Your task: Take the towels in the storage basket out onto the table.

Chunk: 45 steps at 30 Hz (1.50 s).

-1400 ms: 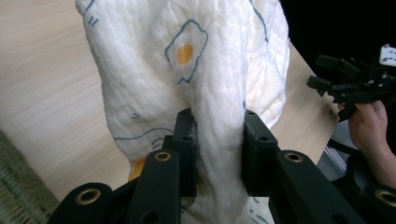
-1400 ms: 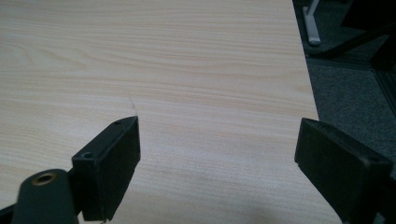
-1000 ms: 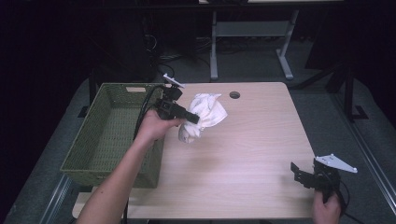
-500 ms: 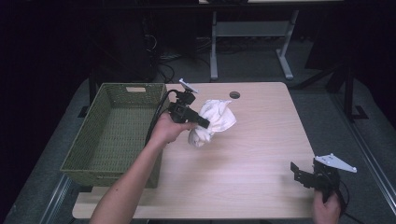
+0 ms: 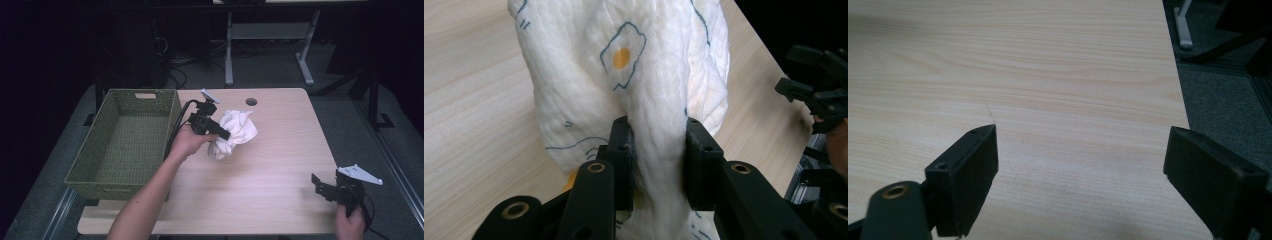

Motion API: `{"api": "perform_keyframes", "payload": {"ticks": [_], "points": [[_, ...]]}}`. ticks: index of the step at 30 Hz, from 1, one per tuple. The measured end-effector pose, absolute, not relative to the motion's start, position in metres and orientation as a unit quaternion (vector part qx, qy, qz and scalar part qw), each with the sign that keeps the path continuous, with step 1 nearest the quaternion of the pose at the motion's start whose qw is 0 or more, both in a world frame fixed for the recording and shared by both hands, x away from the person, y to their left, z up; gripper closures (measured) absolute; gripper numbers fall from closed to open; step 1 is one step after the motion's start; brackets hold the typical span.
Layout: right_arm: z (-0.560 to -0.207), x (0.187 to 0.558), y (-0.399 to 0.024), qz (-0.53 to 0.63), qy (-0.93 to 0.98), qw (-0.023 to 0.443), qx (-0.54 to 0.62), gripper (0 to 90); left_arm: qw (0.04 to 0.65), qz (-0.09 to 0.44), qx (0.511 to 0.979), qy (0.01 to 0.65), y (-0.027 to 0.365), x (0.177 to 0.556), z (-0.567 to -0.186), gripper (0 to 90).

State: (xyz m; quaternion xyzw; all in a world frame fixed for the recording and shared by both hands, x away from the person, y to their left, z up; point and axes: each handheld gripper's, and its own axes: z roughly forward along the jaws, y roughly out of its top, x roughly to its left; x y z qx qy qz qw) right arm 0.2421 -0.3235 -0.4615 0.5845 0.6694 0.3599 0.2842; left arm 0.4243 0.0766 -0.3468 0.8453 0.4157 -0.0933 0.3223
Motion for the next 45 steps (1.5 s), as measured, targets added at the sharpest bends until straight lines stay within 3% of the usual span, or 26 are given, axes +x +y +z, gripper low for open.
{"api": "perform_keyframes", "payload": {"ticks": [39, 45], "points": [[-0.462, 0.242, -0.324, 0.359, 0.672, 0.283, 0.583, 13.9, 0.304, -0.106, 0.835, 0.447, 0.044, 0.433, -0.407, 66.6], [-0.462, 0.242, -0.324, 0.360, 0.672, 0.283, 0.582, 13.9, 0.305, -0.112, 0.834, 0.446, 0.040, 0.434, -0.411, 61.6]]}}
